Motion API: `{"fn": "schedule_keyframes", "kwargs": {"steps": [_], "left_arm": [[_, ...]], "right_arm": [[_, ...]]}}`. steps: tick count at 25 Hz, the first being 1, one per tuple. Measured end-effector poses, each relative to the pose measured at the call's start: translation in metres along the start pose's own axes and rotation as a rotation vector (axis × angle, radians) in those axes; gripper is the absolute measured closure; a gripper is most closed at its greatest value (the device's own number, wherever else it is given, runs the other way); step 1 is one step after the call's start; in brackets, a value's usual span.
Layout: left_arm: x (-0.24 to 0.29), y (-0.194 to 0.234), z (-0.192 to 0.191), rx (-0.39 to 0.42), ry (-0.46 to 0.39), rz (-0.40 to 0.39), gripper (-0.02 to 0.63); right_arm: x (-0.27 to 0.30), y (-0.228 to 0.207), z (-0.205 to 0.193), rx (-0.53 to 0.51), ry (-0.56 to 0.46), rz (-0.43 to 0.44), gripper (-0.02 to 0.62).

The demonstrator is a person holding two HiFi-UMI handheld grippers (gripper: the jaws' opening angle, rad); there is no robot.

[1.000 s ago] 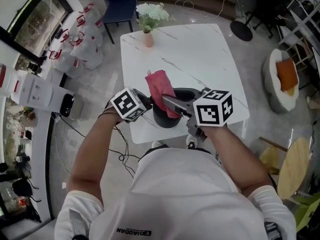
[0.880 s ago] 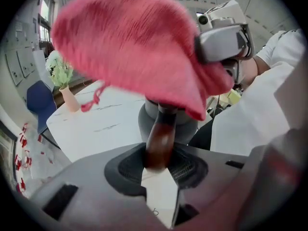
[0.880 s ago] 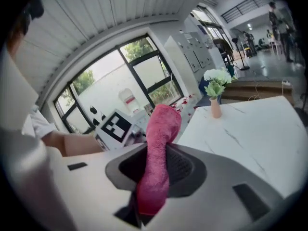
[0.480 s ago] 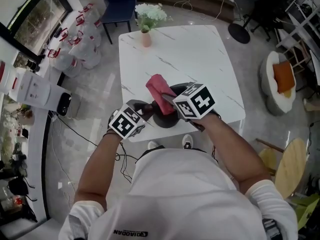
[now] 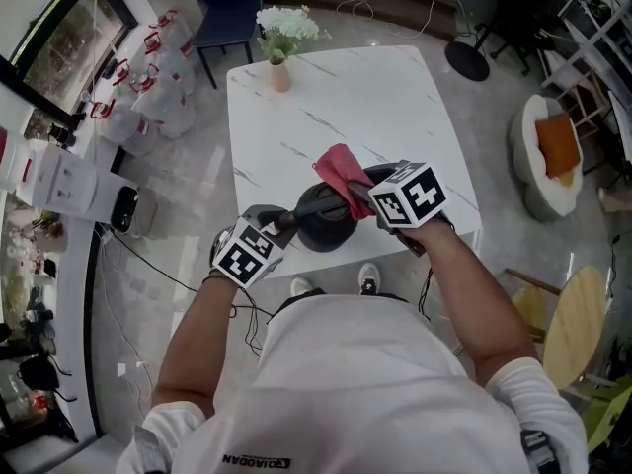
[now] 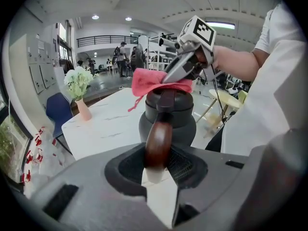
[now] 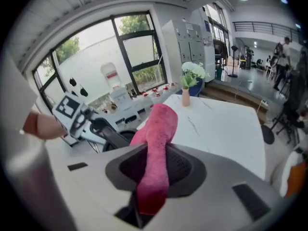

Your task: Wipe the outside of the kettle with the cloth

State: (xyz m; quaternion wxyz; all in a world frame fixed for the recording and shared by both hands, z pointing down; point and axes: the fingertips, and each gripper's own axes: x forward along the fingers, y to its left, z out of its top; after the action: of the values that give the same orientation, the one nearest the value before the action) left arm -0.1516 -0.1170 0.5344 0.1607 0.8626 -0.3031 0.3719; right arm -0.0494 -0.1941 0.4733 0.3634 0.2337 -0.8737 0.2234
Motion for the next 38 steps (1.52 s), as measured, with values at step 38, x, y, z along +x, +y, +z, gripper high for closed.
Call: {"fn": "schedule_keyframes", "kwargs": {"steps": [38], "left_arm": [[0.051, 0.080, 0.098, -0.858, -0.442, -0.132, 0.509]], "right_arm": [[0.035, -0.015, 0.049, -0.957, -0.145, -0.246, 0.495]]}}
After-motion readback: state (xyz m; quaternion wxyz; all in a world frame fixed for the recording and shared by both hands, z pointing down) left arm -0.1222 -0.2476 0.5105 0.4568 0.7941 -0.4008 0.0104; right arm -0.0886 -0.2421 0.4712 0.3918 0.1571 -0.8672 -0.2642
